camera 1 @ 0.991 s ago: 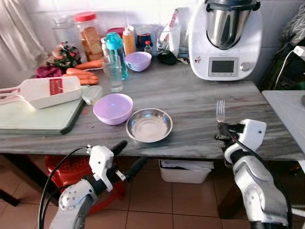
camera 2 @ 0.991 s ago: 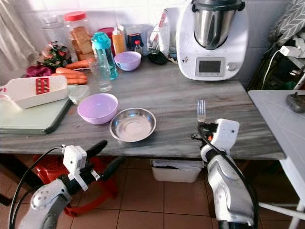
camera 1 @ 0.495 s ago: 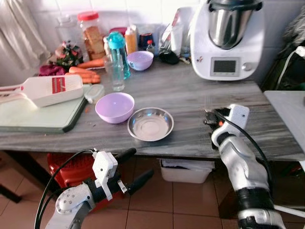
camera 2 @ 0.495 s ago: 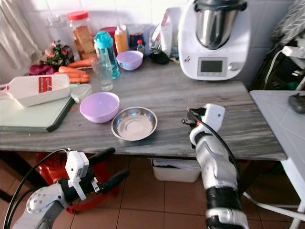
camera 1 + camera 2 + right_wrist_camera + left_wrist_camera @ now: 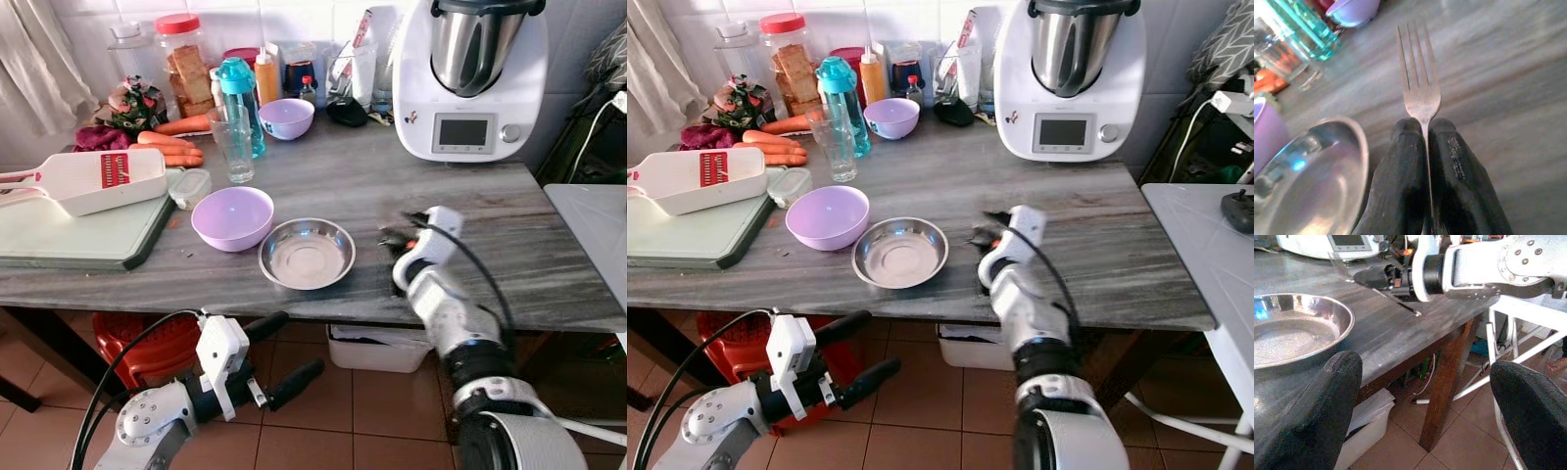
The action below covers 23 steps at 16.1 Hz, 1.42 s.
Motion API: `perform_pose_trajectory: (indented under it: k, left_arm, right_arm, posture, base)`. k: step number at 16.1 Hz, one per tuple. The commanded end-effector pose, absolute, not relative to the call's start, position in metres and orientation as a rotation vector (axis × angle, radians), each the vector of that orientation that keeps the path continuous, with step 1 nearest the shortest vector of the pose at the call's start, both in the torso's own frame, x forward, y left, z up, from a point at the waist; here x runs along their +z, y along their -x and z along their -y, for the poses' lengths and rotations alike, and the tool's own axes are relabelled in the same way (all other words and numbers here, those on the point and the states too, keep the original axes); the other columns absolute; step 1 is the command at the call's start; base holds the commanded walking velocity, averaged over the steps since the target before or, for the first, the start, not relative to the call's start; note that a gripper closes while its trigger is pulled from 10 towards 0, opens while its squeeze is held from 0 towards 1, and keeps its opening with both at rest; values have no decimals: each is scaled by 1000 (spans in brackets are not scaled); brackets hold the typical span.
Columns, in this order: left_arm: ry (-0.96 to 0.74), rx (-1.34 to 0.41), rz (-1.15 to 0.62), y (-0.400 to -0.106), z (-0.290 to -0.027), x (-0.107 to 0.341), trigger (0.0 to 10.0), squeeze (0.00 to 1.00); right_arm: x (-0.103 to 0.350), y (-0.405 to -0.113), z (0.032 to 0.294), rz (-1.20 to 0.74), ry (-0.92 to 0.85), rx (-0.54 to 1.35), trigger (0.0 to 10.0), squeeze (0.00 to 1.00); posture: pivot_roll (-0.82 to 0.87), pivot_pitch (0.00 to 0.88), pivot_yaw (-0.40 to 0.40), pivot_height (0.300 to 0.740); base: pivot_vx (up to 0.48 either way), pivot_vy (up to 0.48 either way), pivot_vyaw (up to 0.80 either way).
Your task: Setting the table
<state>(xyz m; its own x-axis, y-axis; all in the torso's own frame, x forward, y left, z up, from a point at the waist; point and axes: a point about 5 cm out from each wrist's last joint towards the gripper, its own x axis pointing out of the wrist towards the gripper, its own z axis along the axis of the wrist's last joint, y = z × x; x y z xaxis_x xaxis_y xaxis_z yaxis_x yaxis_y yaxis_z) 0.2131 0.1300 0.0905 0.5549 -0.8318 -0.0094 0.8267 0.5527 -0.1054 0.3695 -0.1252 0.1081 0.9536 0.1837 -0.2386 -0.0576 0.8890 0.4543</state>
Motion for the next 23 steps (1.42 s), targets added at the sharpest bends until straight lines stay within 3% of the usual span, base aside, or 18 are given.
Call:
perform_pose_trajectory:
  k: [1,4,13,14,15,16,17,23]
  left_arm:
    - [65,-985,-52,-215,-131,96,10000,0]
    - [64,-981,-55,-216,-130,97,10000,0]
    - [67,-987,-65,-219,-130,91,10000,0]
    - [67,-990,-79,-219,-131,82,10000,0]
    - [67,-990,-86,-218,-132,78,10000,0]
    - [63,-987,-89,-219,-133,74,10000,0]
    - [73,-973,-84,-220,-134,74,10000,0]
    - [67,-956,-33,-230,-128,84,10000,0]
  right_arm:
    - [116,-375,119,-262,-487,145,10000,0]
    - [107,-373,107,-300,-472,152,10000,0]
    - [86,-369,113,-398,-401,83,10000,0]
    - [85,-368,116,-398,-386,77,10000,549]
    - [85,-368,116,-399,-384,76,10000,549]
    - [84,-368,117,-398,-376,74,10000,918]
    - [84,-368,118,-395,-368,73,10000,1000]
    - [84,-368,128,-368,-363,46,10000,1000]
  posture:
    - [55,18,43,740]
    - [56,14,42,740]
    - [52,5,39,740]
    - [50,6,34,740]
    - [49,7,34,740]
    - [47,7,34,740]
    - [47,6,33,740]
    - [40,0,42,740]
  base:
    - [0,0,0]
    - [0,0,0]
    - [0,0,0]
    - [0,0,0]
    - [0,0,0]
    - [0,0,0]
    - [0,0,0]
    - [0,0,0]
